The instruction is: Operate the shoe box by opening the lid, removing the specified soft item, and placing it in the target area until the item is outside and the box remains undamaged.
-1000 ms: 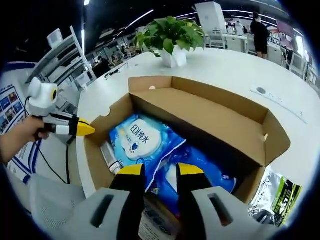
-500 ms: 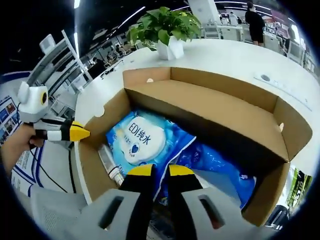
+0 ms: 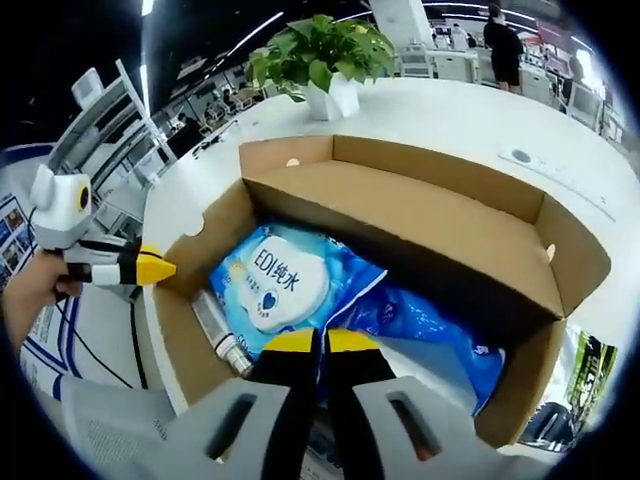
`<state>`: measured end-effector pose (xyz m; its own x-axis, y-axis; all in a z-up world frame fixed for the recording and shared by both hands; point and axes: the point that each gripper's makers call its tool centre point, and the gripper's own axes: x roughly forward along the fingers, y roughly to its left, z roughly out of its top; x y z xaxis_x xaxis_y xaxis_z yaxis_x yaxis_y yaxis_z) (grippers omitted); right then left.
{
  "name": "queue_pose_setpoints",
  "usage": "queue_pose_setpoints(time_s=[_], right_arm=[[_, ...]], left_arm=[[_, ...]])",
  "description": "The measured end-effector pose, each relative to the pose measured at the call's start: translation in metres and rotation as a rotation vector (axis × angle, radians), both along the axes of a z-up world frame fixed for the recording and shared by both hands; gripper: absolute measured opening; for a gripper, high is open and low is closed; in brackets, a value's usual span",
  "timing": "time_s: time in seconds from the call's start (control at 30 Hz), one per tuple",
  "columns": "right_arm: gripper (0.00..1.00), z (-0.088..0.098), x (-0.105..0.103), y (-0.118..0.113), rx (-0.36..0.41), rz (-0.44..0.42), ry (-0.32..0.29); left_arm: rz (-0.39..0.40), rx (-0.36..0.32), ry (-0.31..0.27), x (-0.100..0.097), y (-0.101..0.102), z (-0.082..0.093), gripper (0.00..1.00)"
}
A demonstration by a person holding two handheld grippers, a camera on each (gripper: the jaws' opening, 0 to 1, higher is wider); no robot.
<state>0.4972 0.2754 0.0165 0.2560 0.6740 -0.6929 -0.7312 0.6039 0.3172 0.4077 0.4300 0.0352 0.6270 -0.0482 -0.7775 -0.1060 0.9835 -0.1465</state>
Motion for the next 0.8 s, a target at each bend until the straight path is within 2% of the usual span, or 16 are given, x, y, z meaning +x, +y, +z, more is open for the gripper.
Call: queue_pose_setpoints(time_s=[0.4, 0.67, 0.8], right_arm=[[0.0, 0.009, 0.004, -0.015, 0.009, -0.011, -0.045], [0.0, 0.014, 0.009, -0.025, 0.028, -0.031, -0.054], [0.0, 0.014, 0.01, -0.029, 0.02, -0.032, -0.066]], left_arm=[[-0.015, 0.02, 0.013, 0.001, 0.002, -0.001, 0.02], [-0.023, 0.039, 0.03, 0.003, 0.003, -0.001, 0.02], [-0.031, 0.022, 0.043, 0.004, 0.0, -0.002, 0.03]])
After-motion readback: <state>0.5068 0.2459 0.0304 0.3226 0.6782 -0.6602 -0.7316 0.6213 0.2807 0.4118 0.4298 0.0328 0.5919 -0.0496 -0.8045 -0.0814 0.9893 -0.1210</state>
